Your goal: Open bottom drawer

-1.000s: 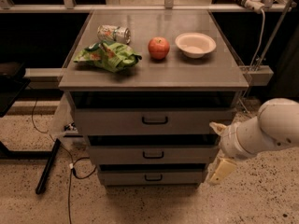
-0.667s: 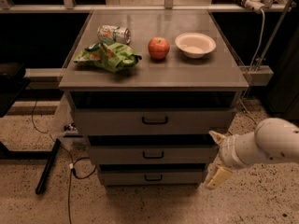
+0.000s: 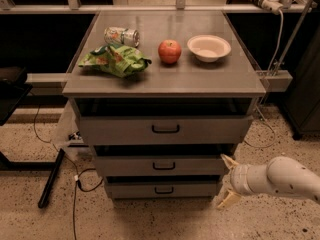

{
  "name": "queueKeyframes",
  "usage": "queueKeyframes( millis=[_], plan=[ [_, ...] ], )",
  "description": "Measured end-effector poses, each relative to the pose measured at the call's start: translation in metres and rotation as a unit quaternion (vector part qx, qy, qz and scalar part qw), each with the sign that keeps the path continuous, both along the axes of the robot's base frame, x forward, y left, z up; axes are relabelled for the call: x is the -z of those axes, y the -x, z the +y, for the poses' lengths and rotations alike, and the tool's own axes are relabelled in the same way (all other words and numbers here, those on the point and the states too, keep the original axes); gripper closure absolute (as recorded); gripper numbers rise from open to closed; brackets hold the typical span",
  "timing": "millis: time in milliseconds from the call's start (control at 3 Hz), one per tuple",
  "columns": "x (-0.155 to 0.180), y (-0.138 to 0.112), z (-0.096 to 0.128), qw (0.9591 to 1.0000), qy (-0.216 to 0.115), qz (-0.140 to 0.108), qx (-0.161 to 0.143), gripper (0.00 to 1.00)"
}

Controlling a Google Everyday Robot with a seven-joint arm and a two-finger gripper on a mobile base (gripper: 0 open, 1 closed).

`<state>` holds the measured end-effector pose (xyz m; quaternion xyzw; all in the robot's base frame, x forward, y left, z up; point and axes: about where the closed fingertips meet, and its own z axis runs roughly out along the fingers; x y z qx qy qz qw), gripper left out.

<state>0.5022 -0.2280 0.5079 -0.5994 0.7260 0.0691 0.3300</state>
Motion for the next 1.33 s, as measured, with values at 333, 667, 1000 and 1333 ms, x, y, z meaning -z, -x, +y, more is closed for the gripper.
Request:
queueKeyframes(
  millis=[333,667,1000,1333],
  plan=[
    [0.061,-0.01,-0.007,0.9991,-0.026,0.028,0.017,0.0],
    [0.061,-0.01,-0.007,0.9991,-0.026,0.028,0.017,0.0],
    [0.076,-0.01,-0.005,0.999,-0.026,0.031,0.018,0.0],
    [0.12,-0.016,-0.006,0.9995,-0.013,0.021,0.018,0.0]
  ],
)
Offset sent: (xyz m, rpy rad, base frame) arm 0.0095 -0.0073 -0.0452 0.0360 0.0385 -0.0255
